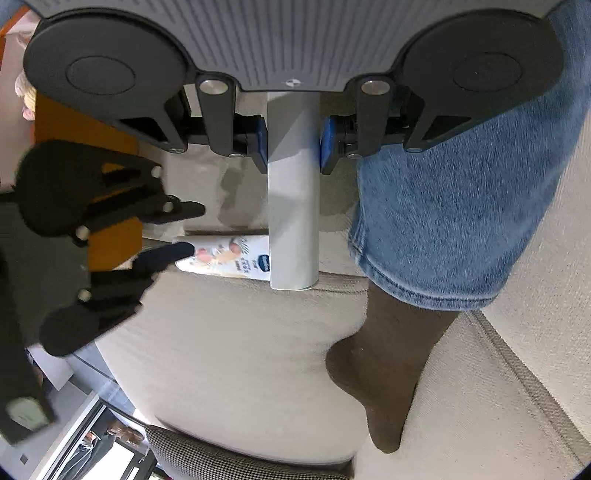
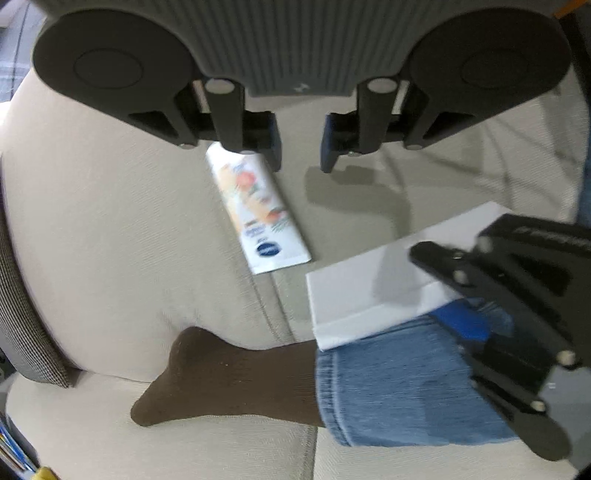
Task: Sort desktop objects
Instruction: 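Grasp the white lotion tube with the right gripper while the left holds the white box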
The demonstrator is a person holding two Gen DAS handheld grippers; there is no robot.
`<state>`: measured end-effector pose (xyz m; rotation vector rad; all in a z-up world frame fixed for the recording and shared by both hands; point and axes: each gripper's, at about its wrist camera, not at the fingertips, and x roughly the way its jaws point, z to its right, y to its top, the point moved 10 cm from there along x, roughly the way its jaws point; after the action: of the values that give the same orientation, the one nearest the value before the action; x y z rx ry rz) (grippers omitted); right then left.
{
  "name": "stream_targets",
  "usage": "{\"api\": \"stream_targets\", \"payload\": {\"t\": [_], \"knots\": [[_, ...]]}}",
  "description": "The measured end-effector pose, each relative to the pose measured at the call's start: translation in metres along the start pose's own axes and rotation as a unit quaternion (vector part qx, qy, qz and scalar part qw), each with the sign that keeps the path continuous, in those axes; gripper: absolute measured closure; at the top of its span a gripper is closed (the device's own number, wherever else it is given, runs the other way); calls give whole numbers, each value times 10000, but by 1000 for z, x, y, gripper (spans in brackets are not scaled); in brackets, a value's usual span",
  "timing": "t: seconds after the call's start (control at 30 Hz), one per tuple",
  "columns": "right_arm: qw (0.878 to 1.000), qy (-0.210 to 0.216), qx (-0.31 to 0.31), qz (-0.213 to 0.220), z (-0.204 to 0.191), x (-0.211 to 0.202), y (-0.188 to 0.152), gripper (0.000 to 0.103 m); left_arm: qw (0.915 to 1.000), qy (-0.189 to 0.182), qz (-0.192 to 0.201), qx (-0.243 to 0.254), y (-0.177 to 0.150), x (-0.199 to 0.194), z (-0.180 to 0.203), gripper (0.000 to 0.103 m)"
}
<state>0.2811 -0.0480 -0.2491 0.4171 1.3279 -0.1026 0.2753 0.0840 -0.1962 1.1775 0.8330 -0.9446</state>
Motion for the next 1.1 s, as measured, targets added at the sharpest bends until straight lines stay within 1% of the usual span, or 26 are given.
{"api": "stream_targets", "payload": {"t": [0.1,0.17,0.3,0.37,0.4,0.5,0.6,0.67,0.7,0.73,0.8,0.83,0.87,0.93,1.03,1.1], "knots": [[9998,70,-110,-127,6,12,11,68,10000,-12,-47,7,4,6,-2,71],[9996,116,-148,-191,7,16,15,68,10000,-18,-50,28,6,10,-3,71],[9992,153,-276,-254,7,34,34,66,9999,-140,-65,31,10,14,-3,72],[9989,166,-312,-297,6,41,38,61,9998,-188,-67,6,10,15,-4,72],[9989,139,-333,-308,7,45,41,56,9998,-208,-70,-8,10,15,-4,72],[9988,150,-347,-325,5,53,45,50,9997,-249,-63,-3,10,16,-4,72],[9987,238,-281,-351,14,65,47,49,9996,-270,-62,-7,9,16,-4,72],[9987,302,-188,-367,16,65,48,50,9996,-287,-54,-10,9,16,-3,72],[9987,314,-178,-367,16,64,48,52,9996,-290,-47,-9,8,15,-3,72],[9988,307,-174,-345,16,61,48,62,9996,-292,-40,-10,8,14,-3,72],[9990,330,-193,-247,13,53,49,76,9996,-285,-37,-19,7,13,-2,72],[9992,265,-200,-221,12,48,50,80,9996,-274,-33,-18,6,12,-2,72],[9994,207,-190,-217,13,45,50,81,9996,-264,-27,-21,5,12,-1,72],[9997,25,-146,-191,16,38,48,88,9997,-251,-19,-30,3,9,-1,72],[9995,-299,-53,-99,22,20,40,92,9997,-231,6,-31,-1,5,1,72],[9991,-398,119,7,28,10,39,93,9997,-246,34,-24,-3,1,4,72]]}}
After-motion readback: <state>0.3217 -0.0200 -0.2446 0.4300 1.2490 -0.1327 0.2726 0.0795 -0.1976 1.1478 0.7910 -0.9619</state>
